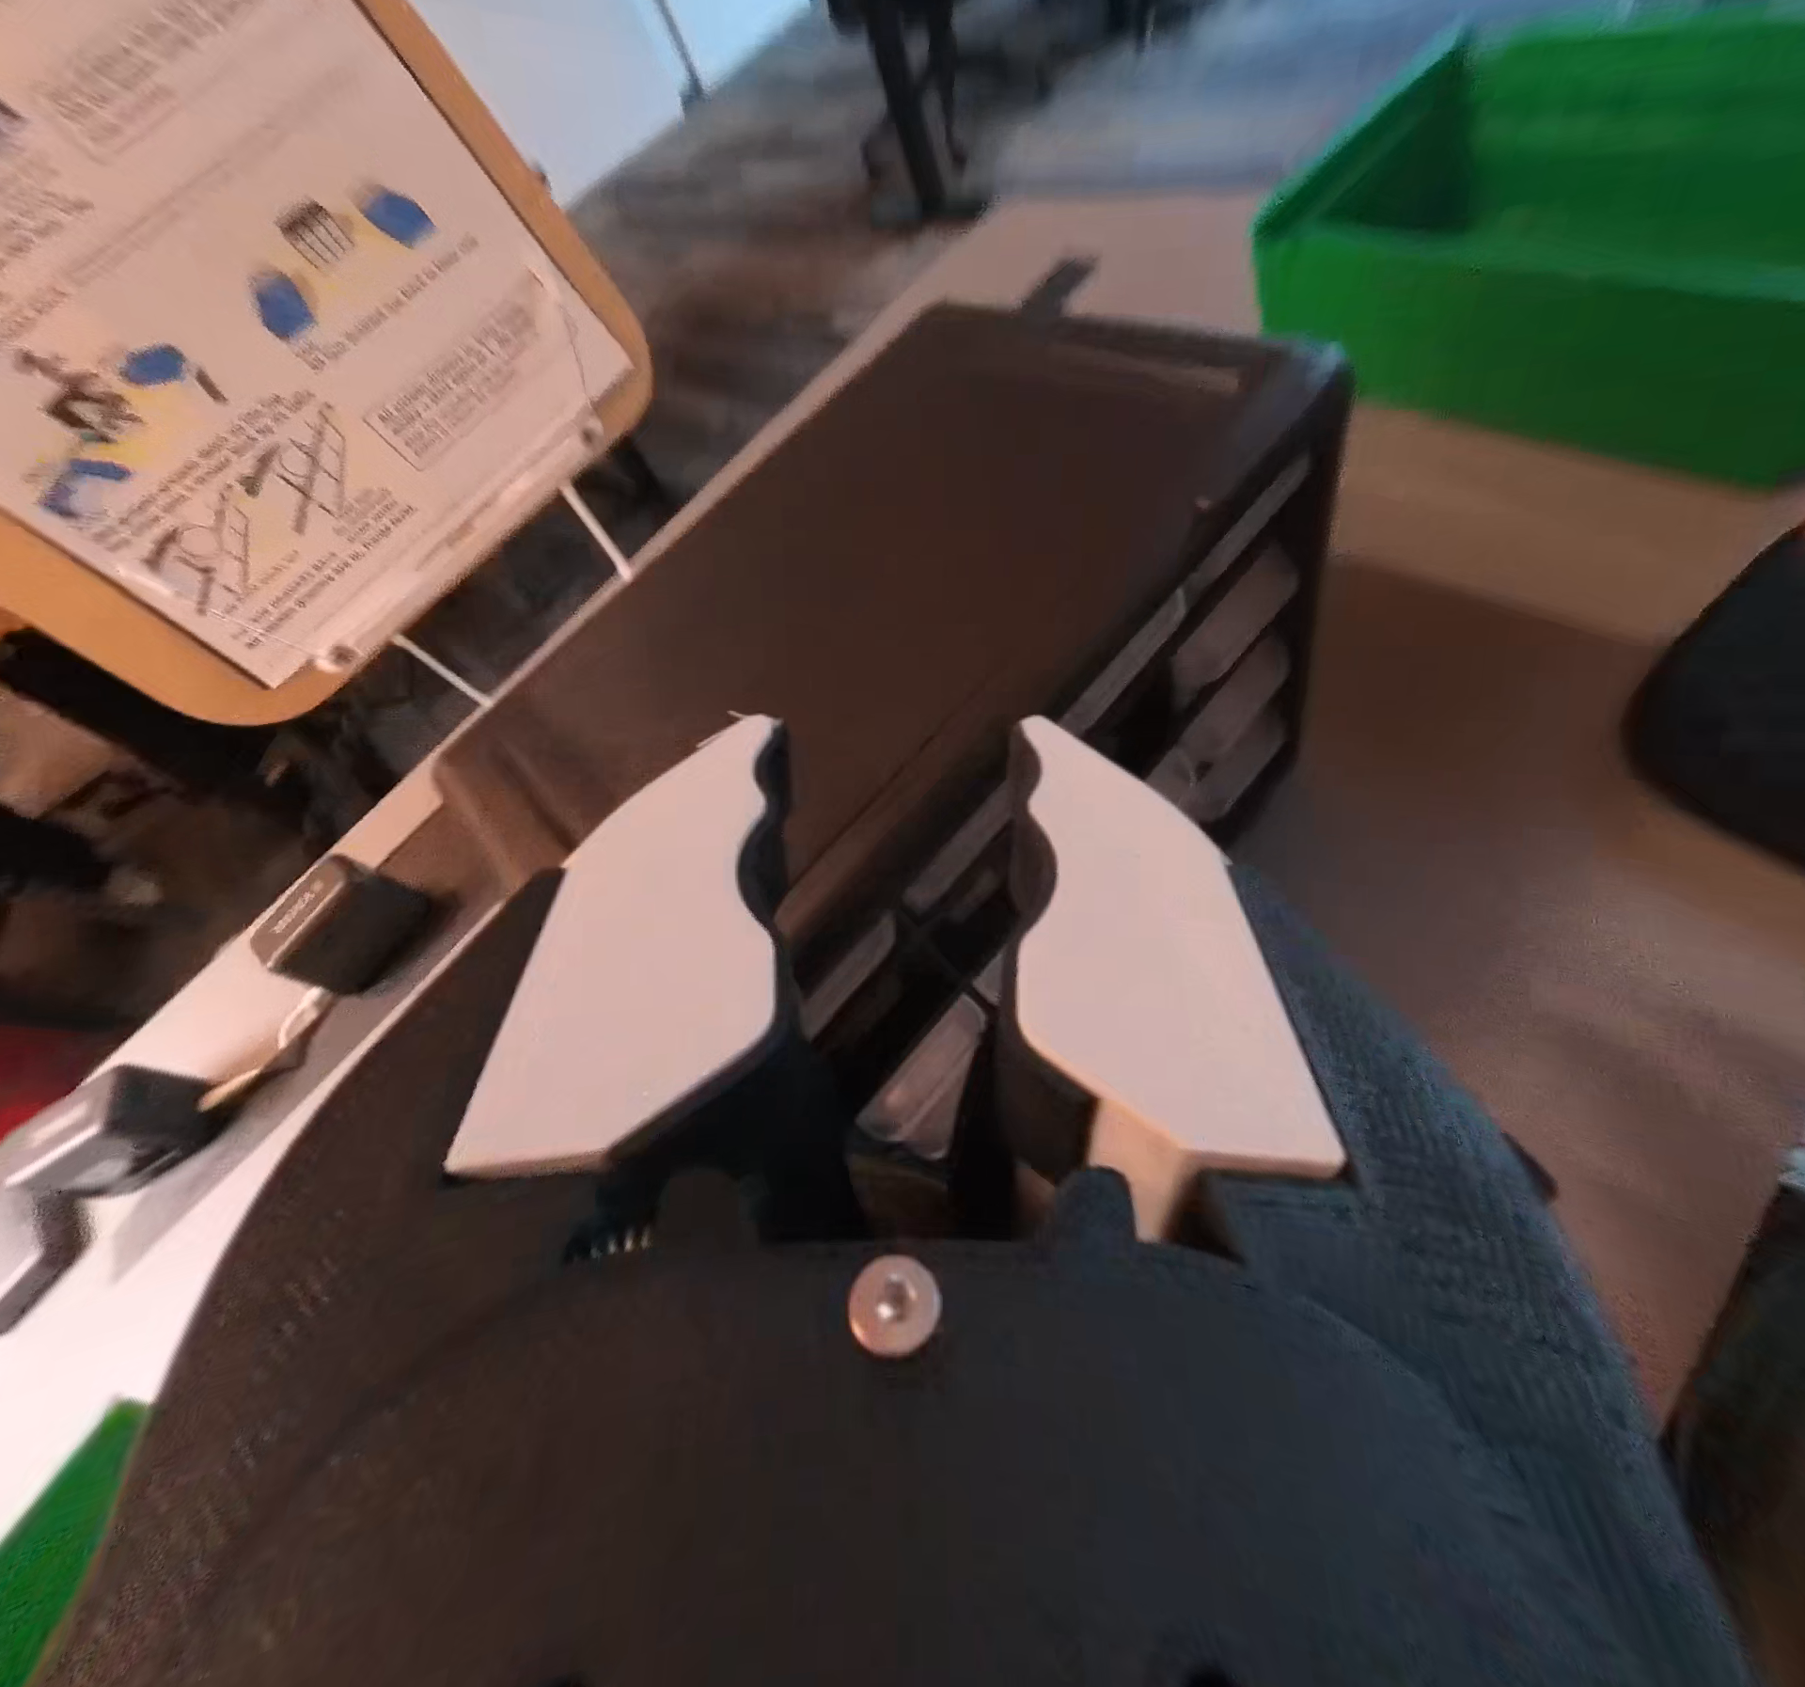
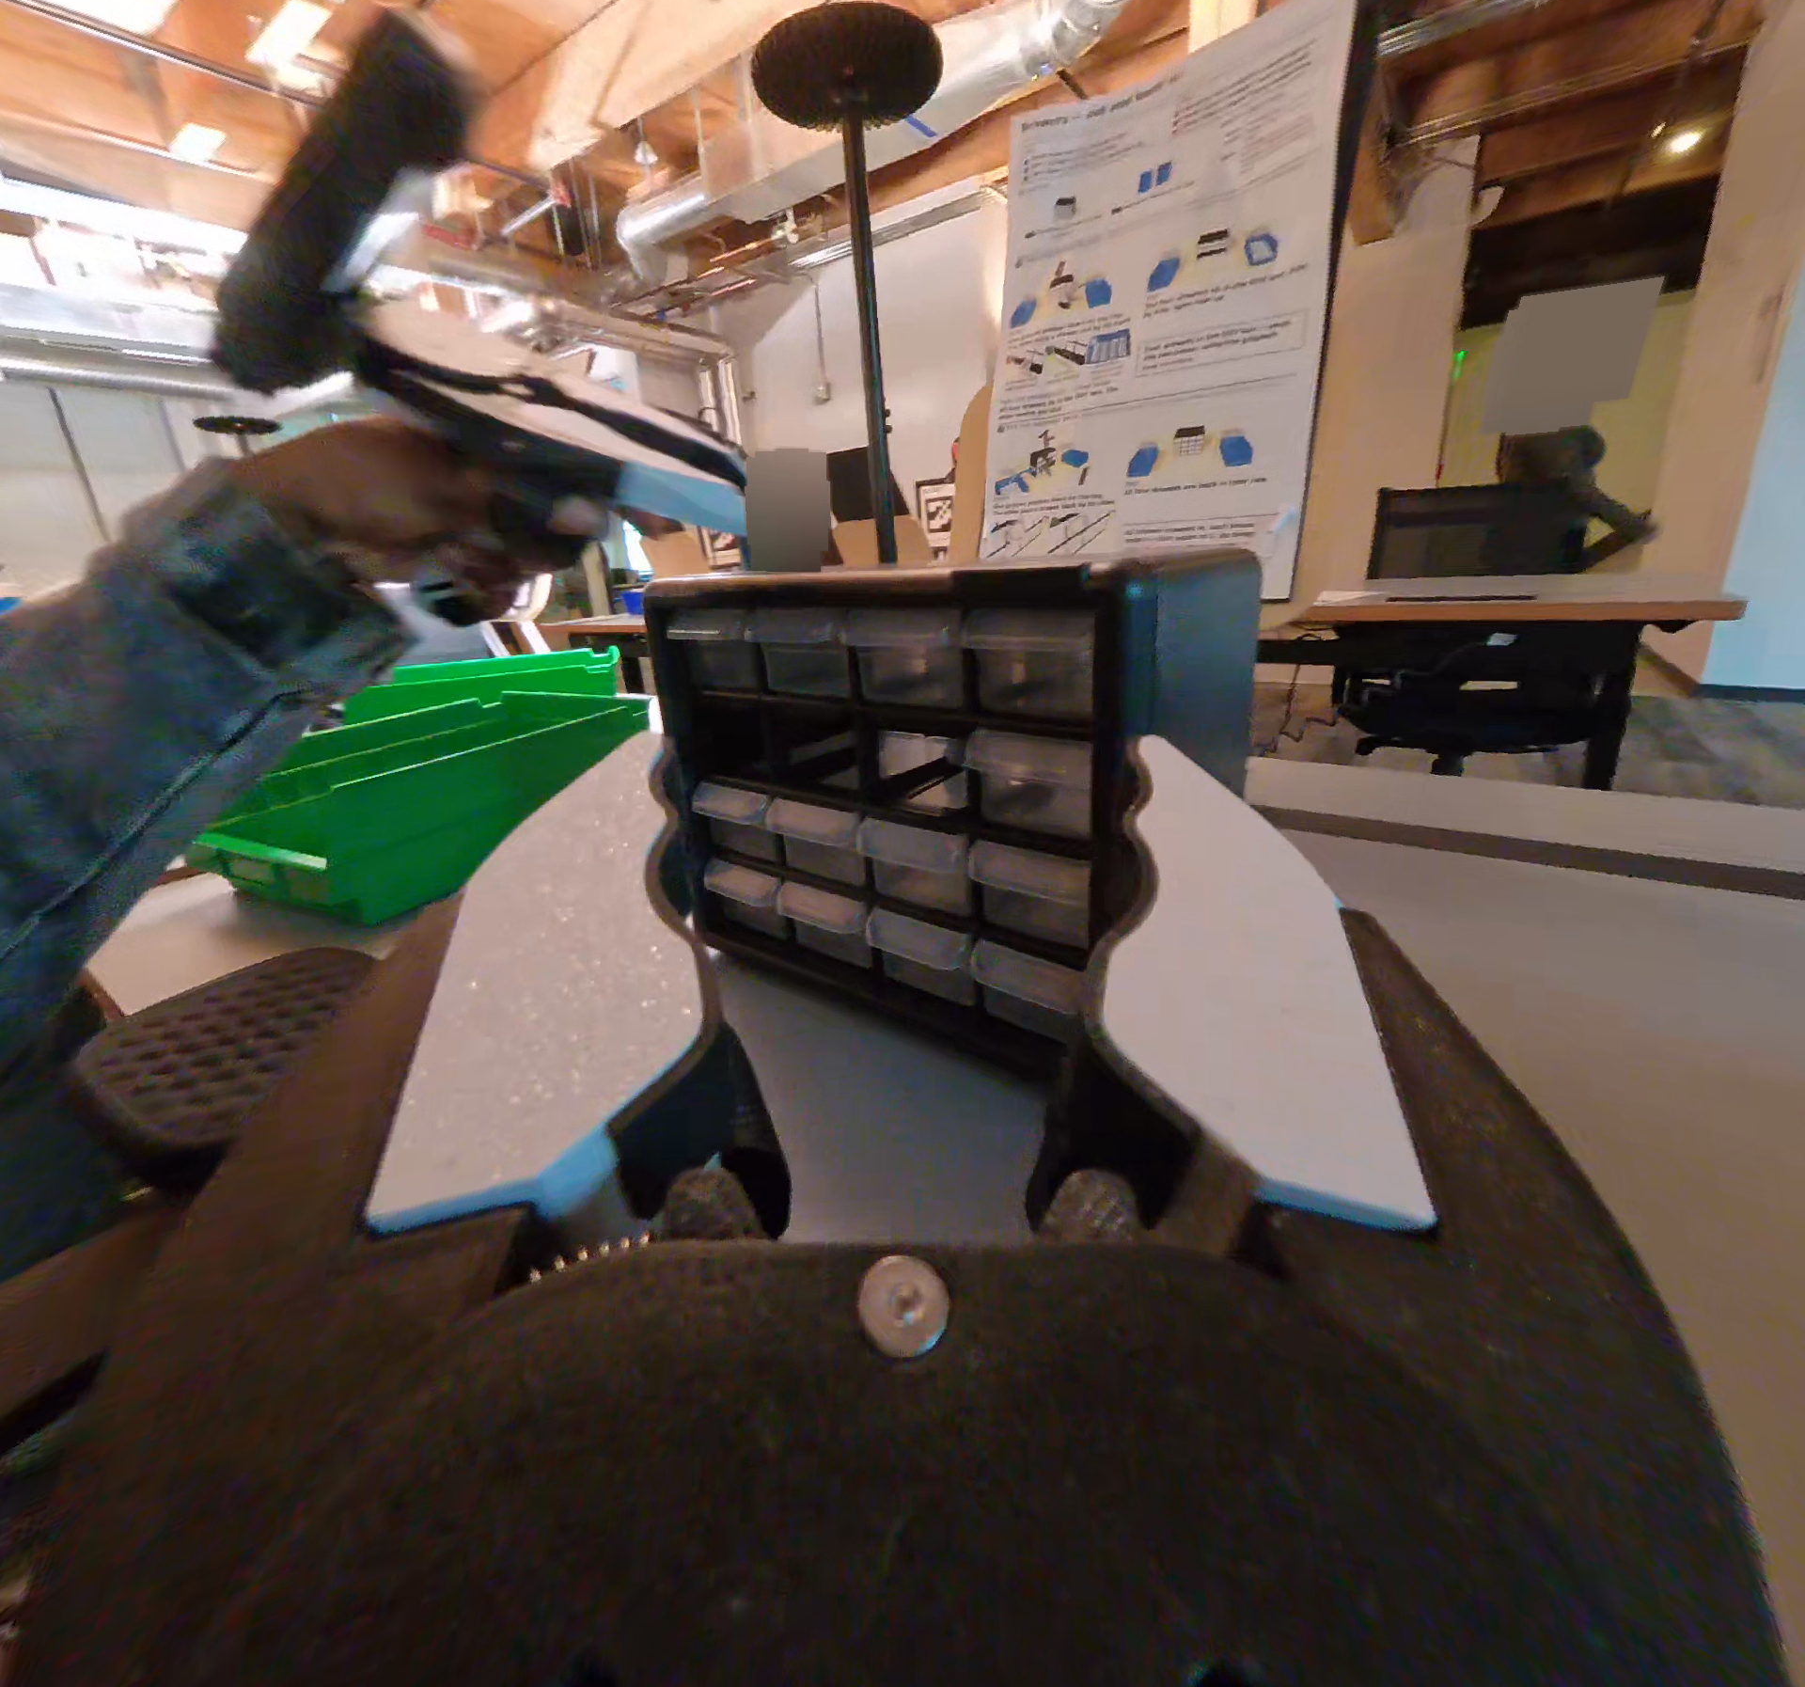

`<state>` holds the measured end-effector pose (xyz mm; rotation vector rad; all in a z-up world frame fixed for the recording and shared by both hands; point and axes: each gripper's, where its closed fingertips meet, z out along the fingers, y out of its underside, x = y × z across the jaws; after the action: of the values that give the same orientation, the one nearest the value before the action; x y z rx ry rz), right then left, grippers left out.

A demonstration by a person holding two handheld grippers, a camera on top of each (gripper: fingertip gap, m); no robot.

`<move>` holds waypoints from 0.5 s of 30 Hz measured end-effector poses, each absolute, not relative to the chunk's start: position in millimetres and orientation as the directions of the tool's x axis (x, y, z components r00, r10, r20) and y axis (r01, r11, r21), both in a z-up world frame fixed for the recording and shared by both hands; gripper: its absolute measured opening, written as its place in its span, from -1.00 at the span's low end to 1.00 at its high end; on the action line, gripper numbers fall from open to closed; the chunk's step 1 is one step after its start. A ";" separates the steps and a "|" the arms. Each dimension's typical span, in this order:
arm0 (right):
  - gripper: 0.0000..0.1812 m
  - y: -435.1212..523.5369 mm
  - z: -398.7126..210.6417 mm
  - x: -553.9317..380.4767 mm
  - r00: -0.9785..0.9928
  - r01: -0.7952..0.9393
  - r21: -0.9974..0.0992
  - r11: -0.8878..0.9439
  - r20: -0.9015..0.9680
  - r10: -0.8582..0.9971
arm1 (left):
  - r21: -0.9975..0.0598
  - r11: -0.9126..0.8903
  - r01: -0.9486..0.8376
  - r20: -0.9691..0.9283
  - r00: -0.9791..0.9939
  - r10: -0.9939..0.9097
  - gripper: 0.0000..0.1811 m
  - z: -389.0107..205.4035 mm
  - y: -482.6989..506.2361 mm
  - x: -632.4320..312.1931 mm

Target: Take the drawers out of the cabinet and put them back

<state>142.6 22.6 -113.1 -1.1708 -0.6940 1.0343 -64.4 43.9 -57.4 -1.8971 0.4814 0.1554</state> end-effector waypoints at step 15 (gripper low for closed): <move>-0.04 27.5 -86.4 175.7 0.485 -0.291 -0.944 0.154 -0.007 0.875 | -0.643 -0.766 -0.032 -0.233 0.960 0.155 -0.36 -144.4 -179.3 -359.9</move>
<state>175.7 27.5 -86.4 -1.1140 -0.6488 0.9249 -359.9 -179.3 -144.4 -2.4183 -0.0863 0.3573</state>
